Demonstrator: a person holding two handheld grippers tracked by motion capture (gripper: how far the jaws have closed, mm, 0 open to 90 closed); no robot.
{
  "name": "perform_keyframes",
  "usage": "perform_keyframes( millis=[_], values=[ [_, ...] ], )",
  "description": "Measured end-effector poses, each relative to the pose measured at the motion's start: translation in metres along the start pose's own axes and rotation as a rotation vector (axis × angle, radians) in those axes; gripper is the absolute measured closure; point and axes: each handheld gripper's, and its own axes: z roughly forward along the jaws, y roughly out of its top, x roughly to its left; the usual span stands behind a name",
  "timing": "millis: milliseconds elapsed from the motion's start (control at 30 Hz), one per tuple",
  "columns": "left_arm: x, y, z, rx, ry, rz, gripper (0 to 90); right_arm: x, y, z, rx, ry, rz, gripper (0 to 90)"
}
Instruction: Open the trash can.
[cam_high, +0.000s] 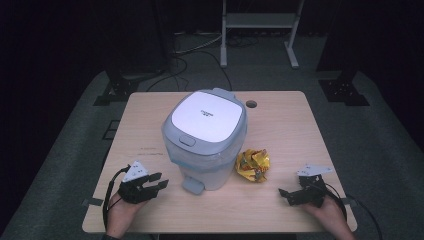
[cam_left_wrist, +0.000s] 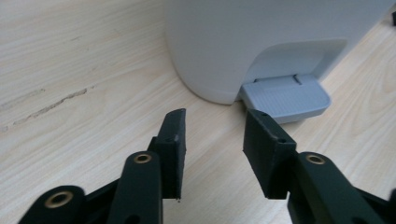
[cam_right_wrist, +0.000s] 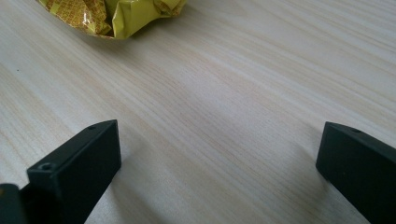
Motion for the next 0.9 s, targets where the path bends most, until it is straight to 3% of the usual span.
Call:
perform_keyframes(
  millis=[333, 533, 900],
  values=[
    [-0.009, 0.010, -0.013, -0.041, -0.018, -0.007, 79.7, 0.000, 0.000, 0.000, 0.000, 0.000, -0.001, 0.0],
    [-0.011, 0.014, -0.019, -0.055, -0.062, -0.012, 89.0, 0.000, 0.000, 0.000, 0.000, 0.000, -0.001, 0.0],
    [-0.019, 0.030, -0.035, -0.096, -0.103, 0.006, 90.0, 0.000, 0.000, 0.000, 0.000, 0.000, -0.001, 0.0]
  ],
)
